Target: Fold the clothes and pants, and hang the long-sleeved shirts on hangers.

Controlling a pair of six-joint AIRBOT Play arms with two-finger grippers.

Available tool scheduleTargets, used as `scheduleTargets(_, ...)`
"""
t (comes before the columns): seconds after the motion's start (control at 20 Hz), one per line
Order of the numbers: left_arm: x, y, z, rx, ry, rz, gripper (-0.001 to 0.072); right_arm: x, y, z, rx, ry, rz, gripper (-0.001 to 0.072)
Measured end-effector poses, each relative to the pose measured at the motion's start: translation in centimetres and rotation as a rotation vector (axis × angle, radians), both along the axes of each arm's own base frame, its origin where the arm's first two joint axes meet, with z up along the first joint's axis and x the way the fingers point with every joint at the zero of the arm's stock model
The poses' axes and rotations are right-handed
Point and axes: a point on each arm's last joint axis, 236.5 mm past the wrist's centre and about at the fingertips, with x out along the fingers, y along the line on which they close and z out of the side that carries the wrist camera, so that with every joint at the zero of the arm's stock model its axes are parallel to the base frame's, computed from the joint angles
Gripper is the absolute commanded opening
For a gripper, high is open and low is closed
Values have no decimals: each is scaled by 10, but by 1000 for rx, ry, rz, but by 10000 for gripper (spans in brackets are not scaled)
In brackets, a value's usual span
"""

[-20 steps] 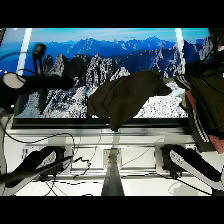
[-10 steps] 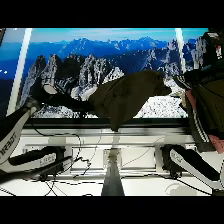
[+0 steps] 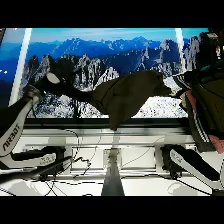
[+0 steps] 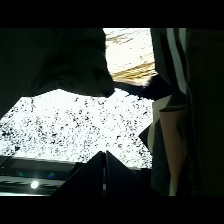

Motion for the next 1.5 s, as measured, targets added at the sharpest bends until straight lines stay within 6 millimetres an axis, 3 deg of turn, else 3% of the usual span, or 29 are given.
scheduleTargets(0.2,26,52,73,139,-197,-26,14,0,-12,-8,-28,5,22,19)
scheduleTargets(0.35,28,95,122,265,-347,1,14,-12,-9,-38,11,73,47,19)
scheduleTargets(0.5,23,134,156,410,-460,31,14,-37,15,-83,119,180,103,19)
scheduleTargets(0.65,30,161,179,514,-561,67,14,-57,50,-116,275,243,135,19)
scheduleTargets(0.8,54,173,202,554,-696,124,14,-63,82,-129,417,242,130,19)
scheduleTargets(0.95,81,179,228,555,-838,210,15,-56,97,-130,493,204,111,20)
scheduleTargets(1.1,98,181,238,544,-900,265,15,-40,109,-124,563,133,81,20)
scheduleTargets(1.5,113,182,221,531,-872,293,15,30,169,-89,720,-153,-3,19)
